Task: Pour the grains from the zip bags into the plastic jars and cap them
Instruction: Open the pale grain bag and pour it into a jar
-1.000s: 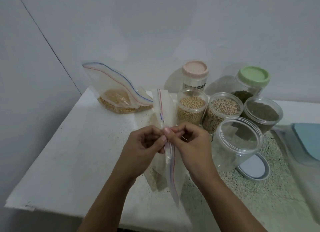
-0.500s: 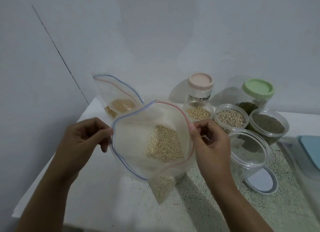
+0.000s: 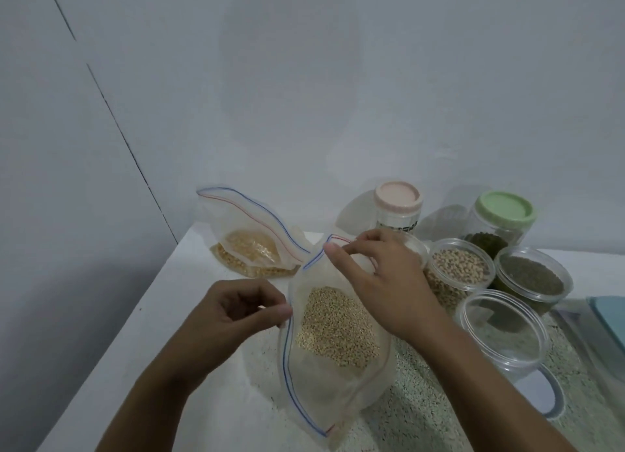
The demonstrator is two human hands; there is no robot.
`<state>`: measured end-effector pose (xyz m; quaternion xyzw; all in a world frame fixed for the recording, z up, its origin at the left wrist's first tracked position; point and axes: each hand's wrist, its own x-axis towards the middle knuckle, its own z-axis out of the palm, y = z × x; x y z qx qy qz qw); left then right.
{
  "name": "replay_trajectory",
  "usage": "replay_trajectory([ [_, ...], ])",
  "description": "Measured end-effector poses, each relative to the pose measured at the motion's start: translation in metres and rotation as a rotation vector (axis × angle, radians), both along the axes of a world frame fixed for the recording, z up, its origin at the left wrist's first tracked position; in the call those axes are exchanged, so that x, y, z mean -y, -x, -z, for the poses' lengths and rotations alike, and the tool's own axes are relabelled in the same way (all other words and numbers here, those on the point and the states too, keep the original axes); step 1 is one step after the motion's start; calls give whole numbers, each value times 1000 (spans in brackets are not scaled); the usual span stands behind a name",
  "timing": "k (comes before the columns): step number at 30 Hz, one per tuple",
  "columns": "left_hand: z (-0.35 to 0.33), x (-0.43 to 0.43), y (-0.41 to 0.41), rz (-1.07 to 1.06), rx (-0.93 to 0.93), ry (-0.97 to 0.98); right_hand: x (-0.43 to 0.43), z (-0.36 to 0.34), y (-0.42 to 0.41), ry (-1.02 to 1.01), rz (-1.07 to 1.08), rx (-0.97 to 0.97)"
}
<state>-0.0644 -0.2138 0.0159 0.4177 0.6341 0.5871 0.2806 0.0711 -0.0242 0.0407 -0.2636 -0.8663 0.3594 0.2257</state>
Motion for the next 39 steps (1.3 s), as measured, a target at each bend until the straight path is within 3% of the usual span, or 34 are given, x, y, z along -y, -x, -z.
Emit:
replay_trajectory([
  [3,9,-8,13,93,107,-2,2,-19,18,-201,40,239],
  [7,28,-31,27,41,303,141,4,-17,39,-249,86,294],
  [13,37,-55,27,171,138,210,3,-17,51,-78,77,268],
  [17,33,-74,17,260,168,191,0,-16,49,-220,100,316],
  [19,37,-84,23,205,153,239,-2,-12,47,-274,134,270],
  [21,45,-91,38,140,-81,270,-5,-7,44,-251,176,158],
  [23,45,-92,53,60,-190,250,-9,-4,40,-191,196,29],
  [27,34,-102,78,57,-201,100,-18,-5,37,47,186,-222],
  [30,26,-111,85,79,-283,141,-21,-9,37,213,156,-317],
  [33,16,-118,76,273,-273,220,-20,-17,37,358,109,-401],
  [36,12,-119,66,392,-176,236,-20,-26,37,343,39,-397],
  [39,18,-113,68,324,-201,159,-23,-33,34,339,12,-404],
])
